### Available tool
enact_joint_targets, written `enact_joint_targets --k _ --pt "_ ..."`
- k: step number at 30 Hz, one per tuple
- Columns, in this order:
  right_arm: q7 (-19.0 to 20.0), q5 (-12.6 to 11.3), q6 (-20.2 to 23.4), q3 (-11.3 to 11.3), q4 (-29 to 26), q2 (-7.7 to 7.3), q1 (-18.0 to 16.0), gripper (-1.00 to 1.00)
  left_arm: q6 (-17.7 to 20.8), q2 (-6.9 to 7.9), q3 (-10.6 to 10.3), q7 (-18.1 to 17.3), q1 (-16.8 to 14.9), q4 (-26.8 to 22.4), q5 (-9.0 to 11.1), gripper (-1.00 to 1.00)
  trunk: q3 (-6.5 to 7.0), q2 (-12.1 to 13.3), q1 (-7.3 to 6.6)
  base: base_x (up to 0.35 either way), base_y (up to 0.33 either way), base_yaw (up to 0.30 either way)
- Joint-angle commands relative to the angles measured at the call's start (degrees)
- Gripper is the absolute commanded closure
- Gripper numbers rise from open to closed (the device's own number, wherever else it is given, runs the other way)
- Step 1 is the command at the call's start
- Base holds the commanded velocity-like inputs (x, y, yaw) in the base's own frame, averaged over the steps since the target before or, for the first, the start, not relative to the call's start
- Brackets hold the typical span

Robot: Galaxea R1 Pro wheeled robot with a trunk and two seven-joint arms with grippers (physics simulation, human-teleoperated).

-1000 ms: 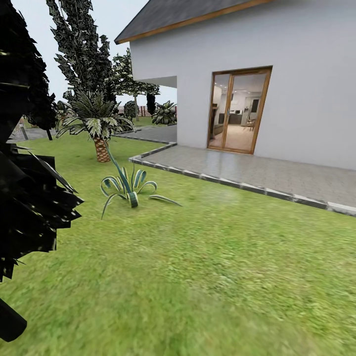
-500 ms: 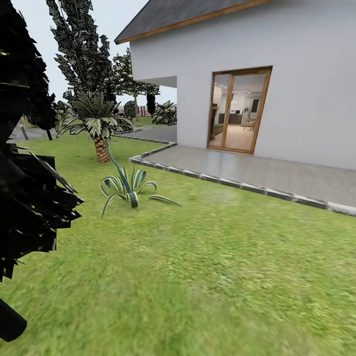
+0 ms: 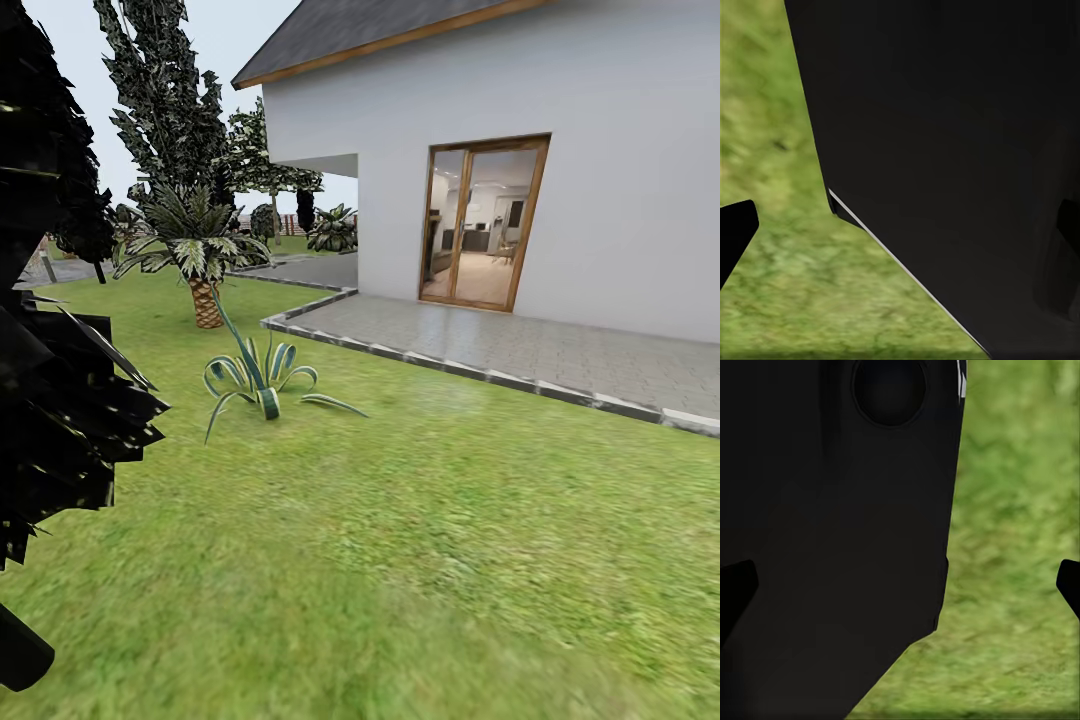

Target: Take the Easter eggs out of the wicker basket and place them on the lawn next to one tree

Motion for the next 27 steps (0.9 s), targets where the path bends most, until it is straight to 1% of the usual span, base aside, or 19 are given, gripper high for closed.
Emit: enact_joint_targets --k 1,27 --pt "0.00 0.05 0.02 0.23 0.11 -0.01 -0.07 -1.00 0.00 0.00 0.05 -0.02 0.02 -0.08 -0.50 -1.00 -0.04 -0.02 0.00 0.000 0.000 0.000" --pt "0.00 0.05 0.02 0.23 0.11 0.02 -0.07 -1.00 0.00 0.00 0.04 -0.02 0.02 -0.08 -0.50 -1.00 -0.04 -0.02 0.00 0.000 0.000 0.000"
